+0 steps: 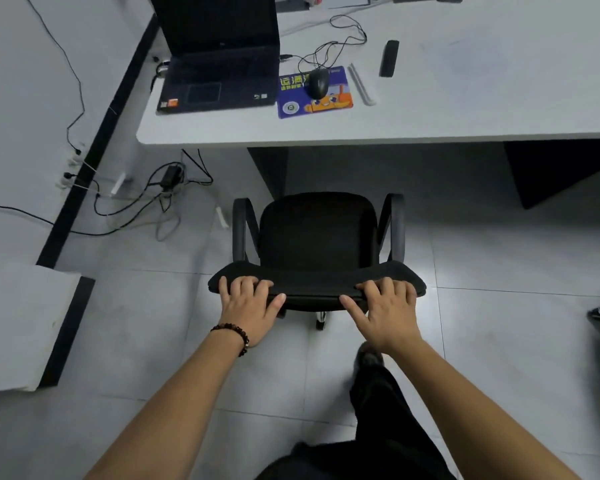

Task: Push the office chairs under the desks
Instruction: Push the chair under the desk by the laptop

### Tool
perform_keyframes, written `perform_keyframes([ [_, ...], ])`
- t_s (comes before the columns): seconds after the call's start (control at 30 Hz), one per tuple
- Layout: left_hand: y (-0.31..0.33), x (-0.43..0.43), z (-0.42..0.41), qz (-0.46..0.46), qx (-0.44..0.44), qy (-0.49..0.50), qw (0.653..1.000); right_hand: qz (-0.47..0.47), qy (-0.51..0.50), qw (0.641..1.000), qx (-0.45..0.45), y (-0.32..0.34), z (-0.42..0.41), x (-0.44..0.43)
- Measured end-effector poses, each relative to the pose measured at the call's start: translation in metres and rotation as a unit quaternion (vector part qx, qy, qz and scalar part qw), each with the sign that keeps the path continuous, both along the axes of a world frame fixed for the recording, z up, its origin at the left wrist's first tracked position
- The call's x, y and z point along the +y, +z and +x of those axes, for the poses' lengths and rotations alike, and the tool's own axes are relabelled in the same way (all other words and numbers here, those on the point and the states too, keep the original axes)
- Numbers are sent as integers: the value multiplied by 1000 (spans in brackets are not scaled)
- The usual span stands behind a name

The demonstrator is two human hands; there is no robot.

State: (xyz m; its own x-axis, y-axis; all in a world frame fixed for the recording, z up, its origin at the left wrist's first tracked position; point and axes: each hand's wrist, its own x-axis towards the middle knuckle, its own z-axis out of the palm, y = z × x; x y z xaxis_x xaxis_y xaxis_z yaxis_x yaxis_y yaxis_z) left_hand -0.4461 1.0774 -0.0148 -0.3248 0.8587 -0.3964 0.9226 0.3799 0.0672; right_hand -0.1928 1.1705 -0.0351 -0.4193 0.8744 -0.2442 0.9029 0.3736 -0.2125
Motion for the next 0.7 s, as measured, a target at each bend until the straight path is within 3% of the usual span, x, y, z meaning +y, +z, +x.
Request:
perform_keyframes([
  [0.4, -5, 122, -38, -32, -24, 36, 999, -23, 25, 999, -14, 1, -42, 132],
  [0.7, -6, 133, -73, -9, -40, -6, 999, -27, -13, 999, -28, 5, -73, 133],
])
